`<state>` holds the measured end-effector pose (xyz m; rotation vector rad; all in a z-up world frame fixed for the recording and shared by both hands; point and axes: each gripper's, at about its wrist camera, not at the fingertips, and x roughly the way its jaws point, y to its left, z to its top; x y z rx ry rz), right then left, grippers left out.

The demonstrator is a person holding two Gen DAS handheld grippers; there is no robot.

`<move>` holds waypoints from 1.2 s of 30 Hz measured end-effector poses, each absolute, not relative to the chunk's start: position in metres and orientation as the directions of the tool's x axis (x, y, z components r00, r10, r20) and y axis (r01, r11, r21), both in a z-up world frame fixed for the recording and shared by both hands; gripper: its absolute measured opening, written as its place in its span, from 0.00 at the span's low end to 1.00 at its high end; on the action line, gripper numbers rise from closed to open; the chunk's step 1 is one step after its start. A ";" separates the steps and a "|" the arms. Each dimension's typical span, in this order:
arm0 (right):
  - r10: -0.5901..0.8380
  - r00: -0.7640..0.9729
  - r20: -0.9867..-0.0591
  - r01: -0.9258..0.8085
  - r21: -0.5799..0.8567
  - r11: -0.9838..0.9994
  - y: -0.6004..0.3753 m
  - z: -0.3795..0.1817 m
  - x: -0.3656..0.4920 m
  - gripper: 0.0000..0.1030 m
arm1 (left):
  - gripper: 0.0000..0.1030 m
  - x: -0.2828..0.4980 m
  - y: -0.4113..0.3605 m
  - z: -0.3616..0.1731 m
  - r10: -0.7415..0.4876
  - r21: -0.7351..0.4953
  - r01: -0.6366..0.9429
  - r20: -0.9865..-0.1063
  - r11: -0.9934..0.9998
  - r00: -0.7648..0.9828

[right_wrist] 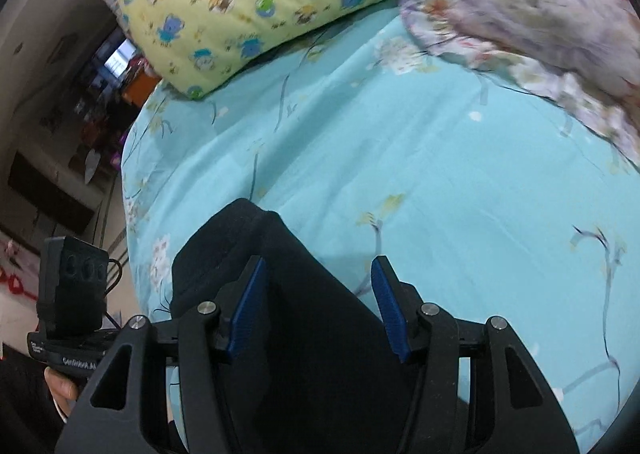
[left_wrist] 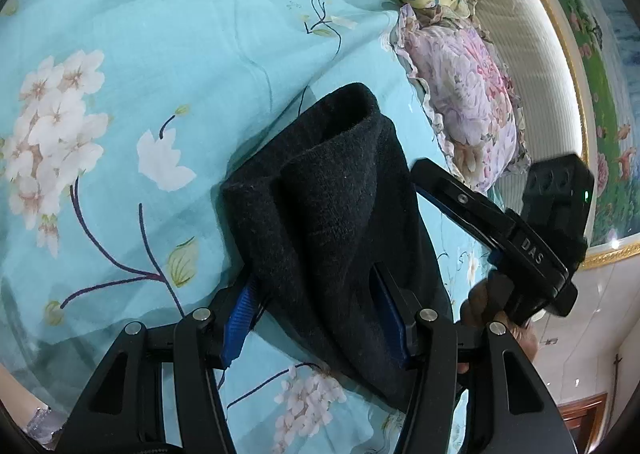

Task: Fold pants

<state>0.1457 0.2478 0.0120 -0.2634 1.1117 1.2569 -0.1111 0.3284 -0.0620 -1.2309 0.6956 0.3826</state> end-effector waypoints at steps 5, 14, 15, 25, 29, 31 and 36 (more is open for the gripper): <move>0.554 -0.120 -0.823 -0.889 0.338 0.309 0.272 0.002 0.134 0.55 | 0.52 -0.105 0.326 -0.059 -0.079 -0.700 -0.627 -0.686 0.340 0.723; 0.563 -0.131 -0.816 -0.887 0.350 0.301 0.268 0.004 0.125 0.24 | 0.20 -0.100 0.329 -0.060 -0.061 -0.662 -0.637 -0.711 0.394 0.701; 0.570 -0.127 -0.812 -0.886 0.351 0.302 0.265 0.006 0.124 0.22 | 0.19 -0.099 0.328 -0.059 -0.062 -0.664 -0.635 -0.709 0.395 0.703; 0.709 -0.060 -0.702 -0.851 0.408 0.332 0.212 0.050 0.119 0.19 | 0.13 -0.096 0.300 -0.003 -0.015 -0.672 -0.545 -0.637 0.502 0.771; 0.771 -0.025 -0.636 -0.820 0.454 0.348 0.181 0.067 0.119 0.19 | 0.13 -0.089 0.280 0.024 -0.029 -0.676 -0.480 -0.594 0.558 0.804; 0.799 -0.007 -0.601 -0.802 0.481 0.355 0.161 0.076 0.120 0.19 | 0.13 -0.085 0.267 0.038 -0.034 -0.668 -0.449 -0.578 0.594 0.815; 0.846 0.041 -0.531 -0.765 0.528 0.368 0.117 0.090 0.121 0.19 | 0.13 -0.074 0.237 0.059 -0.070 -0.659 -0.378 -0.548 0.650 0.834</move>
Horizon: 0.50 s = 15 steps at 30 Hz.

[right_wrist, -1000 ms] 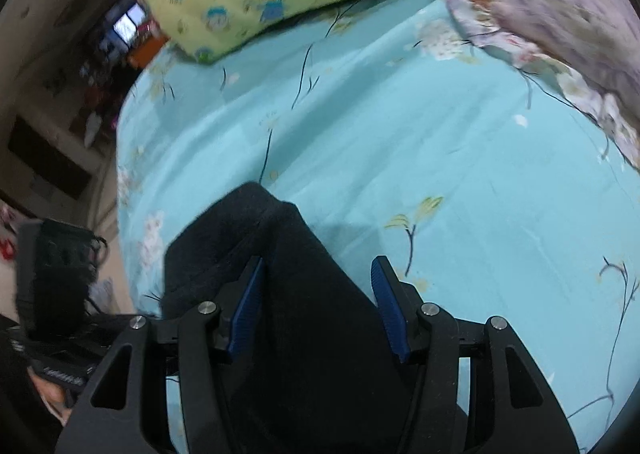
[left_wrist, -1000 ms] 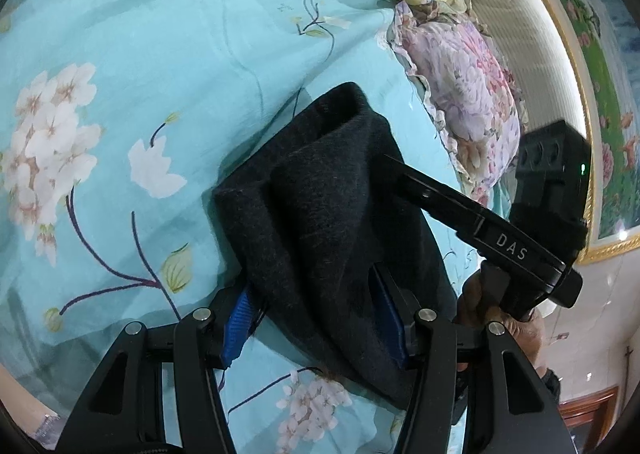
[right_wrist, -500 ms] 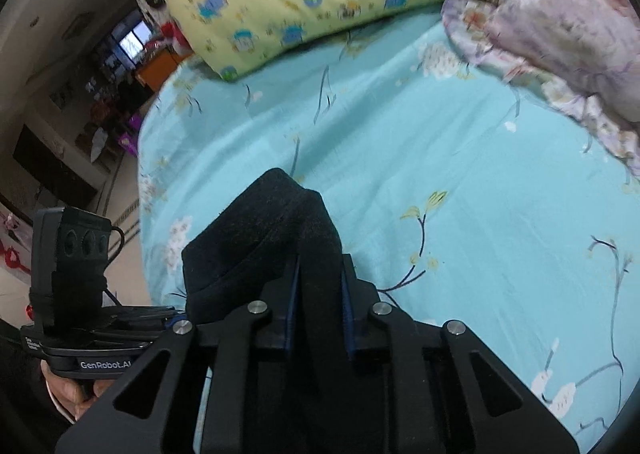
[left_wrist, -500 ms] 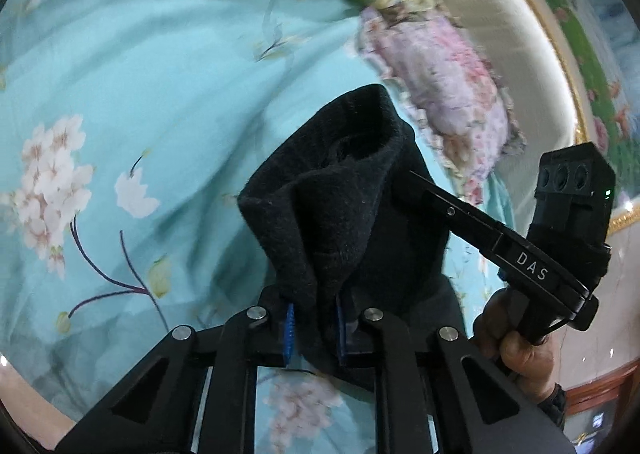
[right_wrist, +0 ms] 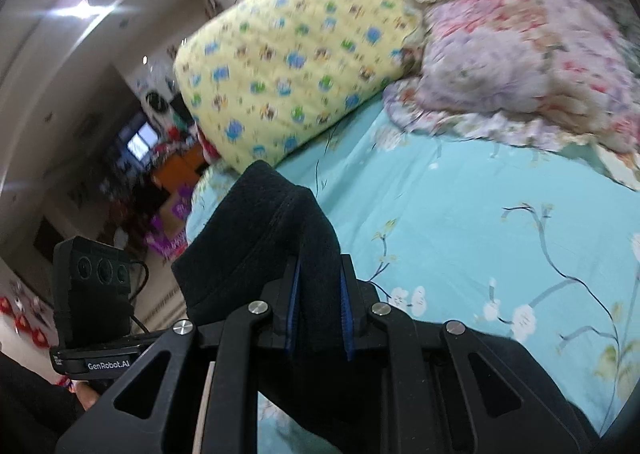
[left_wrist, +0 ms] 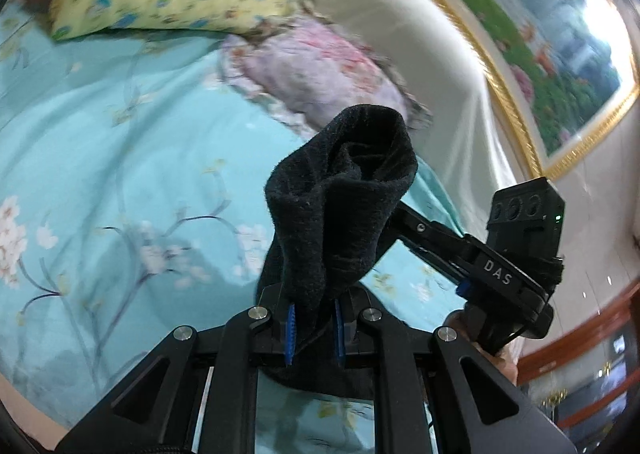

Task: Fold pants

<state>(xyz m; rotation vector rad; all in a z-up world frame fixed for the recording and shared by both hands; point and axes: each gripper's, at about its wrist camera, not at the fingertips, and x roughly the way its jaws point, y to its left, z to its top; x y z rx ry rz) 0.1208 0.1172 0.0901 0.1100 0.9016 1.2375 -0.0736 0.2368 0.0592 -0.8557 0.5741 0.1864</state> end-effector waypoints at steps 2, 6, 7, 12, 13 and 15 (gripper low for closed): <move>0.858 0.060 -0.510 -0.751 0.543 0.375 0.102 0.093 0.121 0.19 | 0.13 -0.068 0.223 0.066 -0.090 -0.653 -0.351 -0.542 0.671 0.836; 0.873 0.102 -0.476 -0.726 0.565 0.393 0.070 0.097 0.122 0.19 | 0.13 -0.059 0.198 0.075 -0.125 -0.644 -0.310 -0.537 0.699 0.834; 0.876 0.109 -0.469 -0.719 0.571 0.396 0.063 0.097 0.122 0.19 | 0.13 -0.056 0.192 0.076 -0.134 -0.641 -0.300 -0.538 0.706 0.832; 0.886 0.149 -0.439 -0.690 0.595 0.411 0.029 0.095 0.123 0.19 | 0.13 -0.044 0.164 0.078 -0.169 -0.622 -0.264 -0.549 0.737 0.819; 0.888 0.157 -0.432 -0.683 0.601 0.414 0.022 0.093 0.123 0.19 | 0.13 -0.041 0.158 0.078 -0.174 -0.617 -0.260 -0.552 0.743 0.815; 0.890 0.168 -0.423 -0.673 0.611 0.417 0.008 0.091 0.121 0.19 | 0.13 -0.035 0.150 0.079 -0.183 -0.609 -0.251 -0.559 0.753 0.809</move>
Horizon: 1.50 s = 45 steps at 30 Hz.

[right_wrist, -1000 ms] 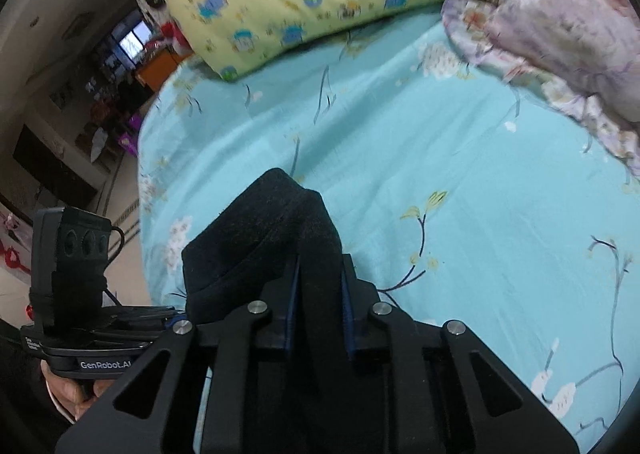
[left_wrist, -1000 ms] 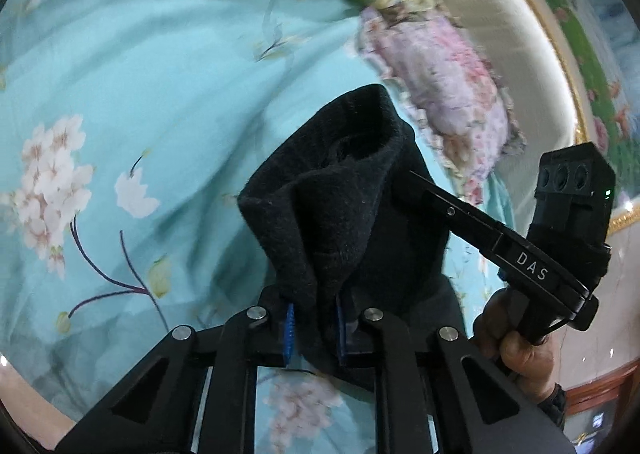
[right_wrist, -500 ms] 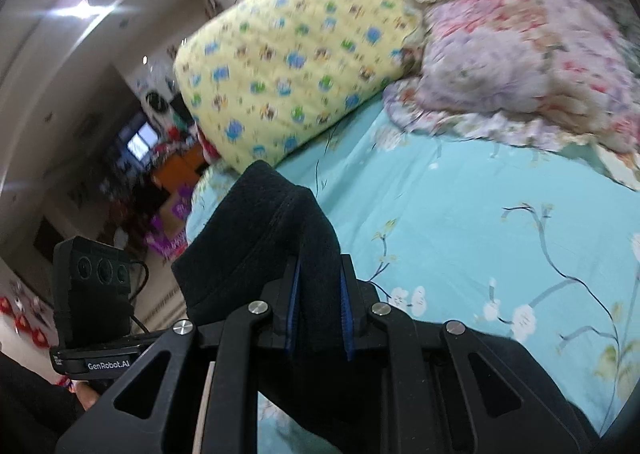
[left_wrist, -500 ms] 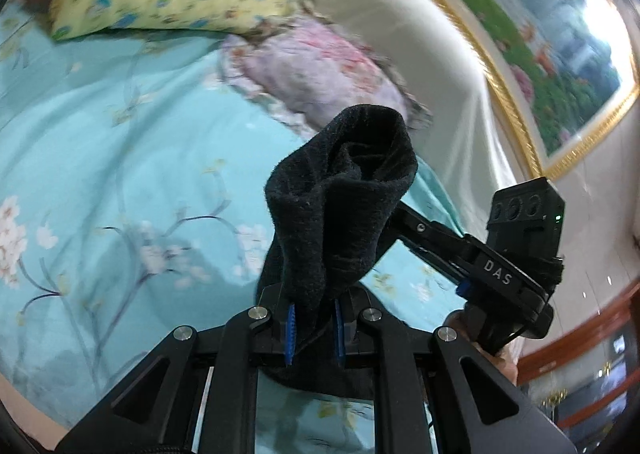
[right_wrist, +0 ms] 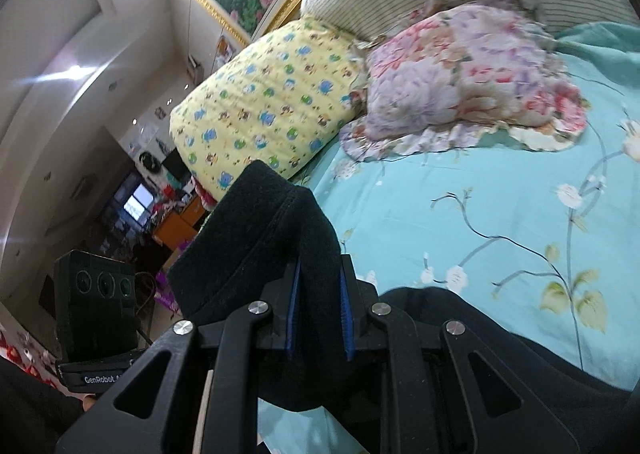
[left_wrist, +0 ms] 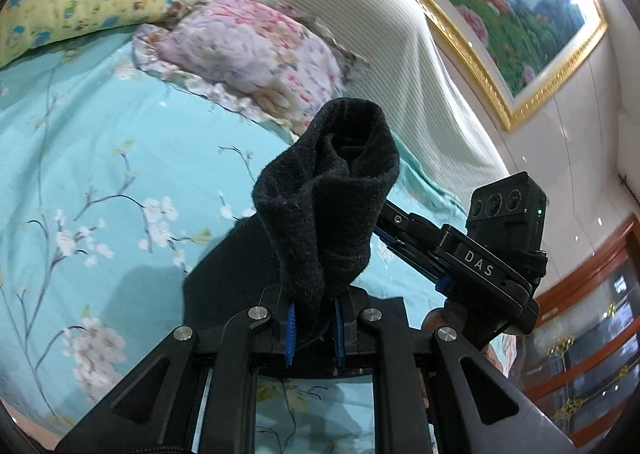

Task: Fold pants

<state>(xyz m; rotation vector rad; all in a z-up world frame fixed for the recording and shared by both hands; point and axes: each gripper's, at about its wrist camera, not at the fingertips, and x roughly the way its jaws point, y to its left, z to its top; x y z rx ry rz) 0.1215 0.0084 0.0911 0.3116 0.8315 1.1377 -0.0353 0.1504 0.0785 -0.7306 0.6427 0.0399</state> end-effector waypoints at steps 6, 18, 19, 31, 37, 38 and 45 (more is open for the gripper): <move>0.897 0.197 -0.395 -0.634 0.647 0.424 -0.024 0.080 0.124 0.19 | 0.13 -0.019 0.126 0.079 -0.200 -0.574 -0.226 -0.583 0.787 0.787; 0.895 0.262 -0.360 -0.568 0.692 0.445 -0.084 0.057 0.126 0.19 | 0.13 0.007 0.075 0.078 -0.230 -0.501 -0.163 -0.631 0.850 0.741; 0.895 0.268 -0.356 -0.562 0.697 0.445 -0.089 0.055 0.127 0.19 | 0.13 0.009 0.069 0.077 -0.230 -0.490 -0.155 -0.636 0.858 0.737; 0.879 0.318 -0.355 -0.478 0.741 0.472 -0.134 0.021 0.127 0.19 | 0.13 0.035 0.025 0.052 -0.229 -0.402 -0.103 -0.694 0.910 0.683; 0.859 0.346 -0.377 -0.455 0.733 0.505 -0.149 0.012 0.125 0.20 | 0.16 0.050 0.011 0.045 -0.232 -0.373 -0.074 -0.707 0.925 0.668; 0.857 0.351 -0.378 -0.450 0.734 0.508 -0.151 0.010 0.126 0.22 | 0.16 0.053 0.009 0.043 -0.235 -0.371 -0.069 -0.709 0.926 0.665; 0.819 0.398 -0.413 -0.416 0.714 0.562 -0.169 0.005 0.122 0.23 | 0.17 0.066 -0.003 0.034 -0.263 -0.370 -0.034 -0.719 0.929 0.643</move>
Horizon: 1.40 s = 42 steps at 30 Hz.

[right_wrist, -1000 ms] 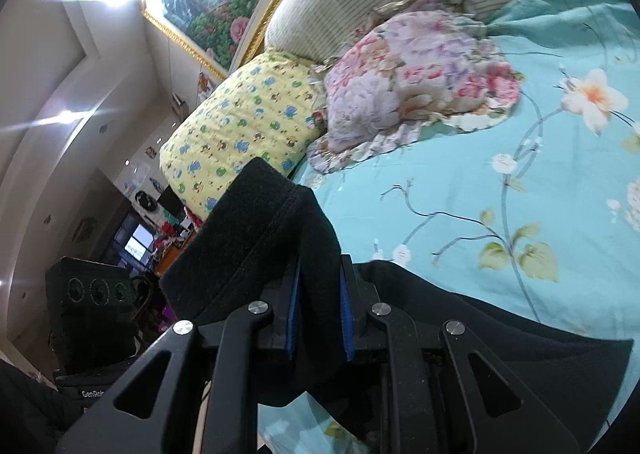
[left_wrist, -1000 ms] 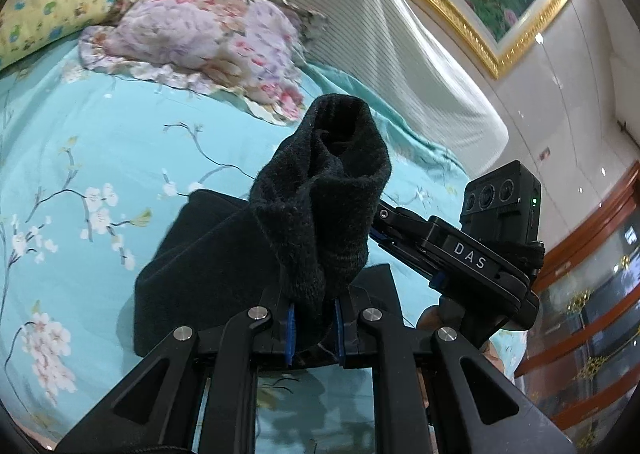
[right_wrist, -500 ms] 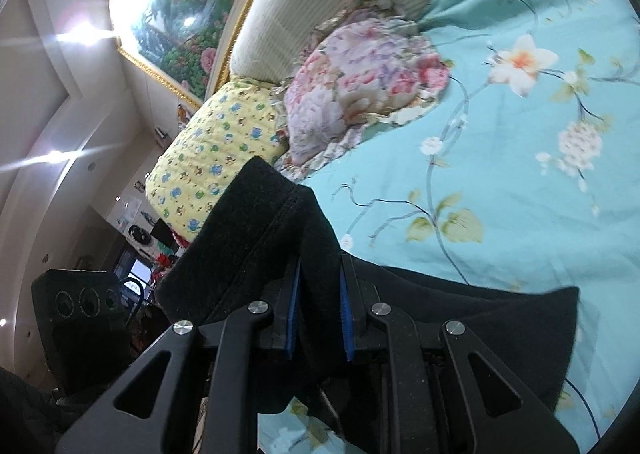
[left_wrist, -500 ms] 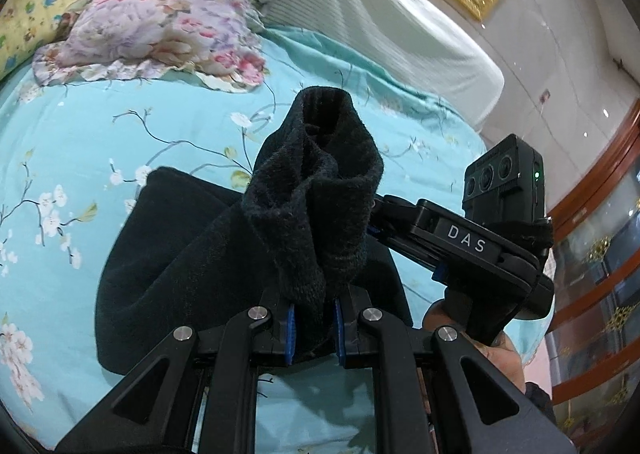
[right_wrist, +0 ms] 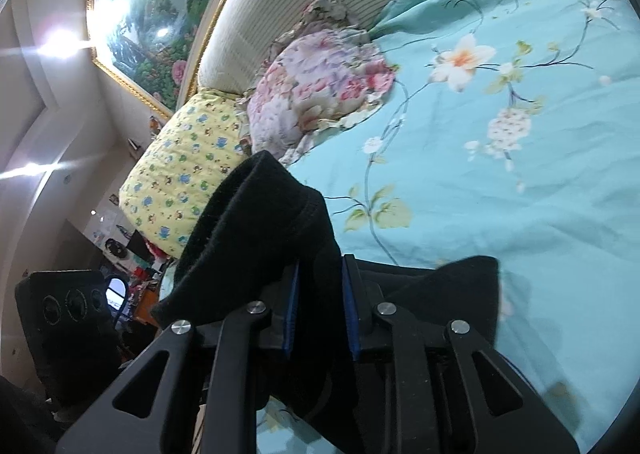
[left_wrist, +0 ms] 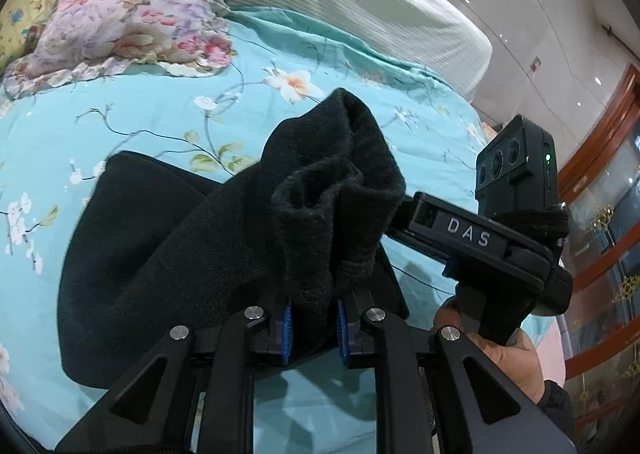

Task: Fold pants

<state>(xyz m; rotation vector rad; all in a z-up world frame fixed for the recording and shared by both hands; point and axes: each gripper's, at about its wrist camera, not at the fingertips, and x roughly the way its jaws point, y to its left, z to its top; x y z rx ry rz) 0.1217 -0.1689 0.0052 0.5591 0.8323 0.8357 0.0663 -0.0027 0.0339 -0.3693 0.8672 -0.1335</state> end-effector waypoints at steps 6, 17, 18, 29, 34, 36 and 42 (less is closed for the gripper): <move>0.766 0.468 -0.441 -0.360 0.697 0.620 -0.192 0.008 0.114 0.25 | 0.43 0.070 -0.010 0.032 -0.306 -0.383 0.015 -0.713 0.924 0.631; 0.681 0.584 -0.442 -0.227 0.717 0.659 -0.234 0.012 0.093 0.76 | 0.66 0.052 0.004 0.046 -0.389 -0.471 0.050 -0.659 0.881 0.643; 0.683 0.588 -0.432 -0.226 0.723 0.652 -0.236 0.012 0.090 0.81 | 0.66 0.050 0.005 0.048 -0.389 -0.474 0.049 -0.655 0.879 0.647; 0.672 0.589 -0.449 -0.240 0.697 0.676 -0.222 0.022 0.075 0.84 | 0.67 0.036 0.050 0.050 -0.334 -0.504 -0.049 -0.639 0.862 0.693; 0.646 0.598 -0.474 -0.248 0.657 0.712 -0.213 0.027 0.066 0.87 | 0.67 0.030 0.068 0.045 -0.314 -0.518 -0.091 -0.639 0.851 0.702; 0.636 0.601 -0.485 -0.249 0.642 0.725 -0.209 0.029 0.062 0.92 | 0.67 0.026 0.074 0.044 -0.306 -0.522 -0.105 -0.638 0.846 0.706; 0.602 0.610 -0.515 -0.248 0.598 0.762 -0.201 0.032 0.053 0.93 | 0.68 0.017 0.091 0.042 -0.280 -0.531 -0.141 -0.632 0.836 0.722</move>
